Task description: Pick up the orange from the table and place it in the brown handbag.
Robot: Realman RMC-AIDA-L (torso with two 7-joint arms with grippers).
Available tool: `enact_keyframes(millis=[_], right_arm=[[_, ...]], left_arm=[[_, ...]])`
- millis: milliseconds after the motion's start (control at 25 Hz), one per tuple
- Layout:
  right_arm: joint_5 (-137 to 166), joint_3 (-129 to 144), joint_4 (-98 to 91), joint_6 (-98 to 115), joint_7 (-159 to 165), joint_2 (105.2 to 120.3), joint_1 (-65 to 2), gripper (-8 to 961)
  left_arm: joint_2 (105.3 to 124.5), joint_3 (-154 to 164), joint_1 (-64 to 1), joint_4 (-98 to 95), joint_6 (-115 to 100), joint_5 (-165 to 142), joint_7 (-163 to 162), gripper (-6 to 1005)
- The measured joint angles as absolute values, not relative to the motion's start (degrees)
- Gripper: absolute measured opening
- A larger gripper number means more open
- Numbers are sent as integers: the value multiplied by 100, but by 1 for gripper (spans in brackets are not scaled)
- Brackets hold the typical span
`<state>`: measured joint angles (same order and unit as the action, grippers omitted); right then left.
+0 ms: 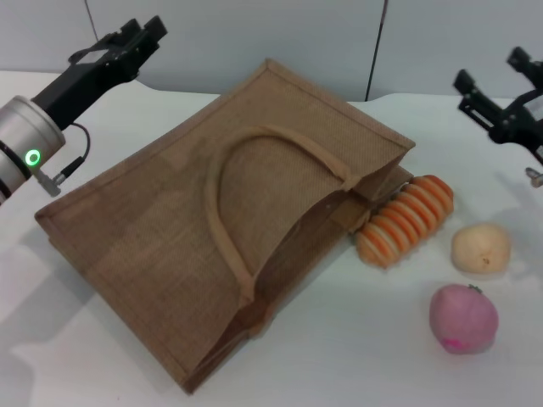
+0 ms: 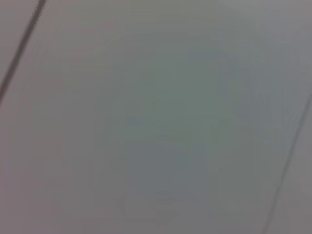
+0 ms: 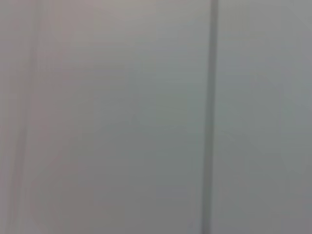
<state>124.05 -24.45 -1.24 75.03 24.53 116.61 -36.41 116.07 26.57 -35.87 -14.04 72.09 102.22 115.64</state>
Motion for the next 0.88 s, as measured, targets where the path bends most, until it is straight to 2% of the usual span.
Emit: enact_keyframes(millis=[880], right_arm=[[10260,-2452,183,6589,1905,11661,-3340,882]], left_arm=[[11646,2601,-3312,-140,6970,12932,14907,480]])
